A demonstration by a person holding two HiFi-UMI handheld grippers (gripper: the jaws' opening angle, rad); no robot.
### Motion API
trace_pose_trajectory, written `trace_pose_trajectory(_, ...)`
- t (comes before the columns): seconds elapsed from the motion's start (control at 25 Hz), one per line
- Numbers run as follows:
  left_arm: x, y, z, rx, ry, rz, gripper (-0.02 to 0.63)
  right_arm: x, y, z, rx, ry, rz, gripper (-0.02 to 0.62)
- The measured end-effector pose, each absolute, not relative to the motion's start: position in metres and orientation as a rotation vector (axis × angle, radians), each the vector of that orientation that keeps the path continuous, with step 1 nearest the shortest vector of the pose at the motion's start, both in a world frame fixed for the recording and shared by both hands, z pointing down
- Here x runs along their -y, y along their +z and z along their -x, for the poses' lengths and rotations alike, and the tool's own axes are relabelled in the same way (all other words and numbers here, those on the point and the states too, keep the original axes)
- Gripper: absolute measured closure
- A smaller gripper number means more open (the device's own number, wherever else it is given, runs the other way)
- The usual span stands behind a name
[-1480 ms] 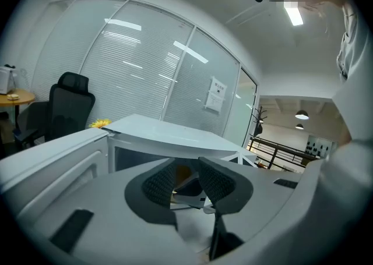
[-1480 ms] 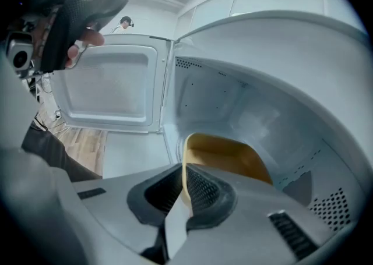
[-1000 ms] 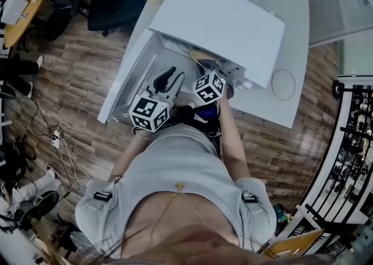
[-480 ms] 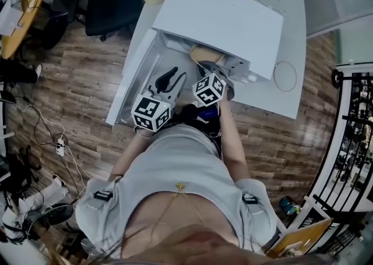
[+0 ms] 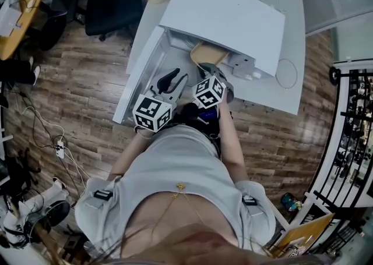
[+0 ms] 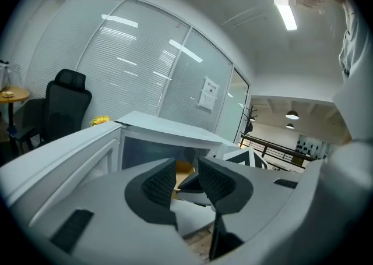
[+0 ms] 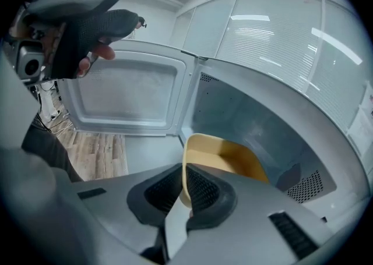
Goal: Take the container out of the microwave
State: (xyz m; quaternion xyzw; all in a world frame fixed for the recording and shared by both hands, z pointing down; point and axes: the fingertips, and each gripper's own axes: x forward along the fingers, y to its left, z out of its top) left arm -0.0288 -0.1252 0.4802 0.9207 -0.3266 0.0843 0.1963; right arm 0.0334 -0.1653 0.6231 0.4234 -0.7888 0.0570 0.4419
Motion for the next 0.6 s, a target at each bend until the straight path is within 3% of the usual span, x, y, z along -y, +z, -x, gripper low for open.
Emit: trace_pose_trajectory(0.6, 0.094, 0.479, 0.041, 0.788, 0.162, -2.594, 0.485, 0.136, 0.617, -0.007, 1.941, 0.138, -1.071, 0.566)
